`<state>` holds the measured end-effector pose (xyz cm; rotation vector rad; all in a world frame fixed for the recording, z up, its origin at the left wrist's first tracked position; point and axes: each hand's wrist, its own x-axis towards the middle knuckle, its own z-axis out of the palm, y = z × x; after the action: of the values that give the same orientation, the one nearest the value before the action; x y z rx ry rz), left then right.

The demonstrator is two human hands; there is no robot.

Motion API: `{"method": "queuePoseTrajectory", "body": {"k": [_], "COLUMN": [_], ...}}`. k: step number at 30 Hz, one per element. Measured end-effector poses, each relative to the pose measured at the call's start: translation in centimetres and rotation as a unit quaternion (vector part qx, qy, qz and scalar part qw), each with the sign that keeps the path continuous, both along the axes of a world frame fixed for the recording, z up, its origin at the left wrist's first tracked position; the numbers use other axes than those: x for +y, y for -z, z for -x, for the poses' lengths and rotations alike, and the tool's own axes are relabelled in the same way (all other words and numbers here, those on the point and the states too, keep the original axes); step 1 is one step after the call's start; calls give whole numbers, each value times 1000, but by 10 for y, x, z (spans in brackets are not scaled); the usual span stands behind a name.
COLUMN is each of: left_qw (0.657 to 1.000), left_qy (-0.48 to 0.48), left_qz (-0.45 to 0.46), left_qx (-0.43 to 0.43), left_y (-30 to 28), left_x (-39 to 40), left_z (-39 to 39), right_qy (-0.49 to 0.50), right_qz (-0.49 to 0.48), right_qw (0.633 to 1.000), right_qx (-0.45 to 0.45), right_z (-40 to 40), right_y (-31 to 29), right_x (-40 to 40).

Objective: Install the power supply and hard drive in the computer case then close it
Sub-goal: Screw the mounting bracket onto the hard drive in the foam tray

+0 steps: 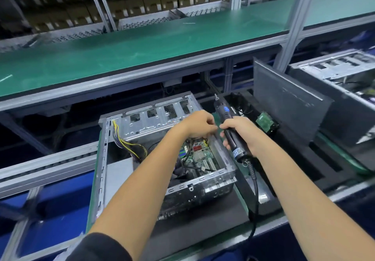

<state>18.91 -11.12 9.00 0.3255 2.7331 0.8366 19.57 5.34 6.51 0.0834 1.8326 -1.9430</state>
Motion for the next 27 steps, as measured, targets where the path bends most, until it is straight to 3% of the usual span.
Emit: {"method": "queuePoseTrajectory", "body": {"k": [4, 8, 16, 20, 27], "left_qw": [998, 993, 966, 958, 950], "left_qy": [-51, -120, -193, -194, -80], "left_qz": [-15, -15, 152, 173, 214], "left_qx": [37, 17, -80, -121, -211], "left_y": [11, 35, 98, 119, 165], "left_x": [51, 97, 151, 154, 181], "left_z": [31, 72, 126, 126, 111], "right_qy": [21, 9, -57, -91, -102], "right_qz": [-29, -75, -78, -85, -80], "right_qw": [999, 997, 995, 991, 988], "right_qx": [5, 7, -35, -52, -82], "right_z": [24, 50, 81, 87, 108], "right_y": [8, 29, 82, 94, 113], "right_x": [49, 96, 157, 165, 156]}}
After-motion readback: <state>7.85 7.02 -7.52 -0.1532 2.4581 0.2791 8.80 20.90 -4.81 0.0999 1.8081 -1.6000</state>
